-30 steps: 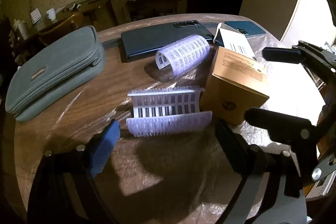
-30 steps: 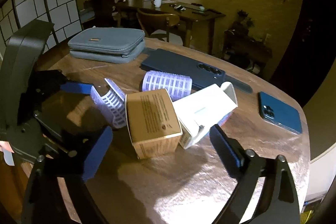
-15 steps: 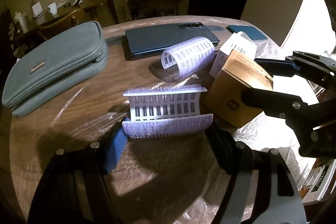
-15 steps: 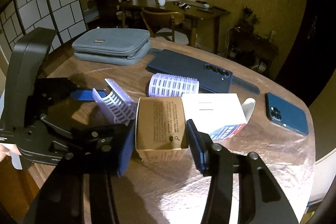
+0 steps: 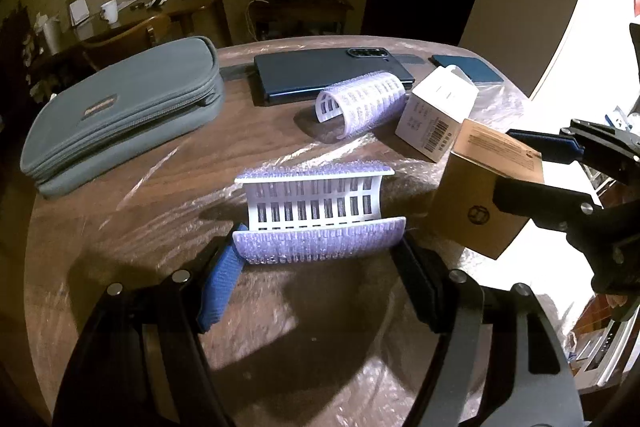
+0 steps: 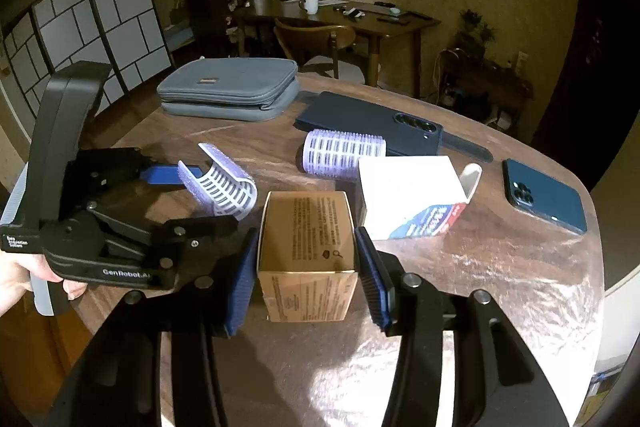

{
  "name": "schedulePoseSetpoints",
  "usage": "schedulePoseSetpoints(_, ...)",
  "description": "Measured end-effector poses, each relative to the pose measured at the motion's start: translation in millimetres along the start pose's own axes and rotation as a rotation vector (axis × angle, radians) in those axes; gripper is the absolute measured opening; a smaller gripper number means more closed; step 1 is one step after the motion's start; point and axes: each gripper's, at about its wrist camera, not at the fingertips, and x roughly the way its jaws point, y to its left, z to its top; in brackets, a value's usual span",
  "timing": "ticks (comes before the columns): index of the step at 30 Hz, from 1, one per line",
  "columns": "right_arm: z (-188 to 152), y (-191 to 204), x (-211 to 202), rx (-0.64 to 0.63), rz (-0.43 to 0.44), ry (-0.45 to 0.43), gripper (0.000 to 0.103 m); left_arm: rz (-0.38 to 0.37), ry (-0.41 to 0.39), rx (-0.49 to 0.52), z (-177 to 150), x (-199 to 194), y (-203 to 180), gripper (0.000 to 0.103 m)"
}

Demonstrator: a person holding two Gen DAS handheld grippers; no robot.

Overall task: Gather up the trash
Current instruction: 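Carry the roller and cardboard box with both tools over the white bin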

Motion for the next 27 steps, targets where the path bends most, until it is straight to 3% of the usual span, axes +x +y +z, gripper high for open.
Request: schedulePoseSetpoints(27,-58.1,8.0,-73.5,0.069,0.020,0.002,0.046,-0.065,-0.022,0.042,-42.4,-59.3,-42.7,0.073)
